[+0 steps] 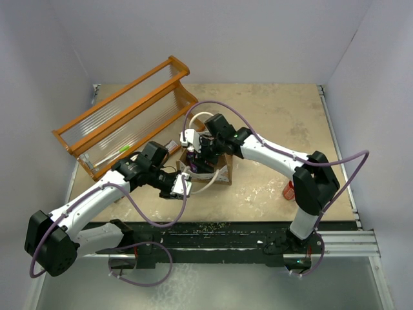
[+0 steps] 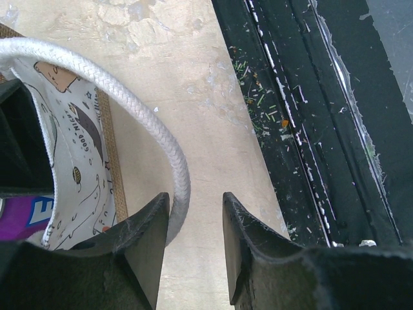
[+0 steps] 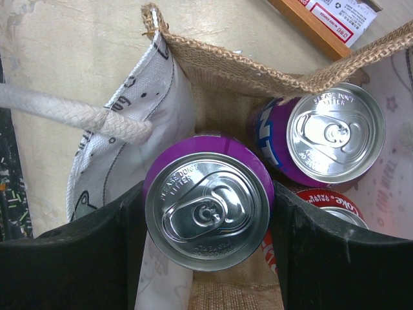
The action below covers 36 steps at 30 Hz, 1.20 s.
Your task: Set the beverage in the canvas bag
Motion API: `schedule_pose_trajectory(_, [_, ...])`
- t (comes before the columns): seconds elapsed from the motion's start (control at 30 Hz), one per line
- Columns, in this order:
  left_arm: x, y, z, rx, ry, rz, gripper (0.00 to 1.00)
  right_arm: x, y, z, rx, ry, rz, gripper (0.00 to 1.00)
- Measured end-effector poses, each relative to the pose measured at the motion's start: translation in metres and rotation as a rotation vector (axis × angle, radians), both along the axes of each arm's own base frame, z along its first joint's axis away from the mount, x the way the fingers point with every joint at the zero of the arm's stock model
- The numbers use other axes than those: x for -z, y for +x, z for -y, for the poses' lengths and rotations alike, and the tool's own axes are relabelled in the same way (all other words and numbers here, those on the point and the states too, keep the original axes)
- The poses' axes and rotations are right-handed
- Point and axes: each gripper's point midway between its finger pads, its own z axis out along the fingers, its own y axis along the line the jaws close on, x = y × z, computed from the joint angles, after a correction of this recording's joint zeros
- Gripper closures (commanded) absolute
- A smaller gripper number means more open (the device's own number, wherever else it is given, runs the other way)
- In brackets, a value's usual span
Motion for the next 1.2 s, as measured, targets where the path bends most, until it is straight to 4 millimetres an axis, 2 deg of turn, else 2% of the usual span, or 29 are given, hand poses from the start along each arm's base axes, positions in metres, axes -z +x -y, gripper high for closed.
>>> schedule_pose_trajectory(0.37, [0.0,0.0,0.0,-0.002,0.0,-0.003,0.57,0.025,0.005,-0.004,0.004,-0.033,-0.008,0.69])
schedule_pose_trajectory(0.57, [0.0,0.0,0.0,-0.002,0.001,-0.003,0.57,0.026,0.005,-0.004,0.006,-0.033,-0.01,0.61])
schedule_pose_trajectory(0.9, [0.0,0.0,0.0,-0.002,0.001,-0.003,0.57,0.029,0.005,-0.009,-0.001,-0.029,-0.007,0.39])
schedule_pose_trajectory(1.2, [0.0,0.0,0.0,-0.002,0.001,-0.003,0.57,0.028,0.004,-0.011,-0.003,-0.031,-0.001,0.26])
